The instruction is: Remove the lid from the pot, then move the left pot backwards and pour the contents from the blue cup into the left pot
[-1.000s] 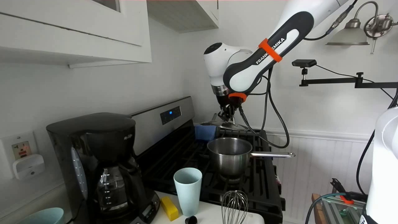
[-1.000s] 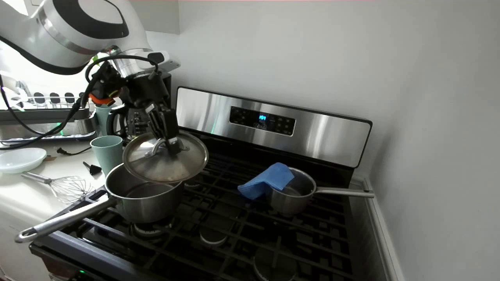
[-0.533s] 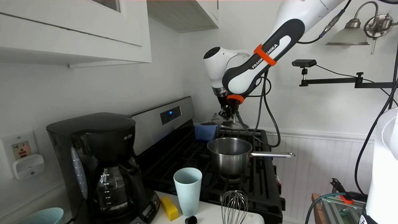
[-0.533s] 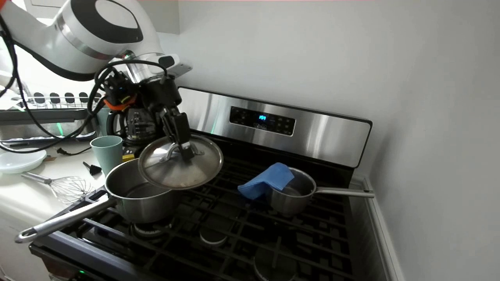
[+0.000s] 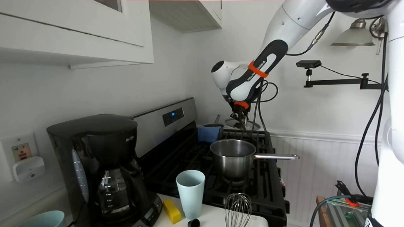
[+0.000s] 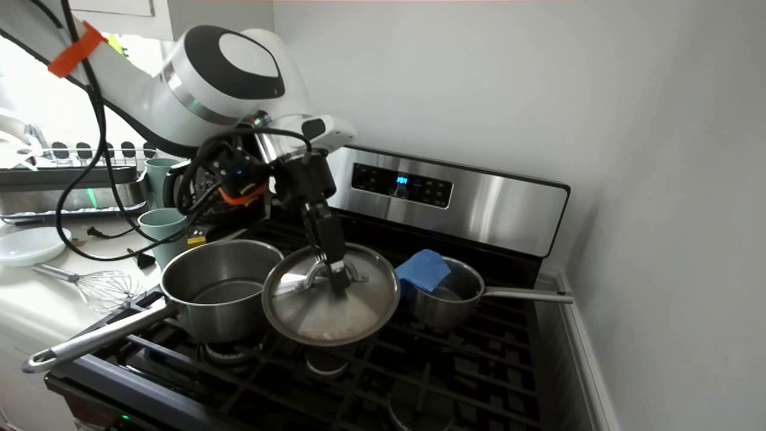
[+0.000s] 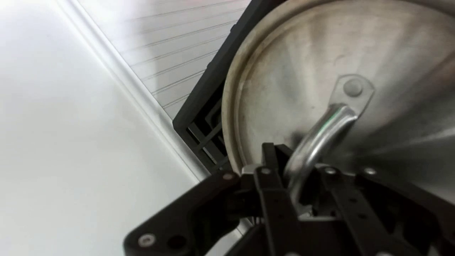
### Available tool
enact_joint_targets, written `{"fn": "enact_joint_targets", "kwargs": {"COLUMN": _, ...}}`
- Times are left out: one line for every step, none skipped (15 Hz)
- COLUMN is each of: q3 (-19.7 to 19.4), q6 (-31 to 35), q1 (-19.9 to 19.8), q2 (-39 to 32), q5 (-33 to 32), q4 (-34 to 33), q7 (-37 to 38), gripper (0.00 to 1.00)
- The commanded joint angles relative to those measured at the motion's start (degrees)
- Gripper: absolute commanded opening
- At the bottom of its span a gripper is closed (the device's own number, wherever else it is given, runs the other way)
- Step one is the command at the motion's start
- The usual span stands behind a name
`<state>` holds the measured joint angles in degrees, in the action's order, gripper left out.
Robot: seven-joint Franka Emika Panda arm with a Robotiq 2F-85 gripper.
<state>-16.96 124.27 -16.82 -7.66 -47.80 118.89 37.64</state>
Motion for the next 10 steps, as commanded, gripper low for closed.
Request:
{"fn": "enact_joint_targets", "kwargs": {"q3": -2.4, "q6": 0.9, "q1": -1.6, "q2": -7.0, "q5": 0.6, "q4": -5.9, "q7": -0.4, "gripper": 0.02}}
{"fn": "enact_joint_targets", "kwargs": {"q3": -3.1, "q6": 1.9, "q1": -2.1, "q2": -8.7, "q5": 0.8, "q4": -6.8, "q7": -0.4, "gripper": 0.02}}
{"fn": "enact_joint_targets", "kwargs": {"q3": -3.7, "q6": 3.5, "q1": -2.9, "q2": -10.5, "q5": 1.6, "q4": -8.0, "q7": -0.8, "gripper": 0.02}}
{"fn": "enact_joint_targets", "kwargs": {"q3": -4.2, "q6": 4.8, "q1": -3.5, "q2": -12.0, "q5": 2.4, "q4": -9.0, "q7": -0.6, "gripper": 0.02}}
{"fn": "enact_joint_targets", "kwargs": {"q3": -4.5, "q6": 6.1, "q1": -4.2, "q2": -13.7, "q5": 3.6, "q4": -10.1, "q7": -1.3, "gripper": 0.02}}
{"fn": "enact_joint_targets", "kwargs": {"q3": -4.8, "q6": 6.5, "q1": -4.6, "q2": -15.0, "q5": 4.8, "q4": -11.3, "q7": -1.2, "gripper": 0.02}}
{"fn": "enact_joint_targets", "kwargs": {"q3": -5.2, "q6": 5.5, "q1": -2.9, "q2": -11.8, "q5": 2.6, "q4": -7.5, "q7": -0.5, "gripper": 0.02}}
{"fn": "enact_joint_targets", "kwargs": {"q3": -5.6, "q6": 5.9, "q1": -3.1, "q2": -12.9, "q5": 2.8, "q4": -8.2, "q7": -0.5, "gripper": 0.08}}
{"fn": "enact_joint_targets", "kwargs": {"q3": -5.7, "q6": 5.9, "q1": -3.1, "q2": -13.3, "q5": 2.8, "q4": -8.2, "q7": -0.5, "gripper": 0.08}}
{"fn": "enact_joint_targets", "kwargs": {"q3": -5.7, "q6": 5.9, "q1": -3.0, "q2": -13.3, "q5": 2.8, "q4": -8.2, "q7": -0.5, "gripper": 0.08}}
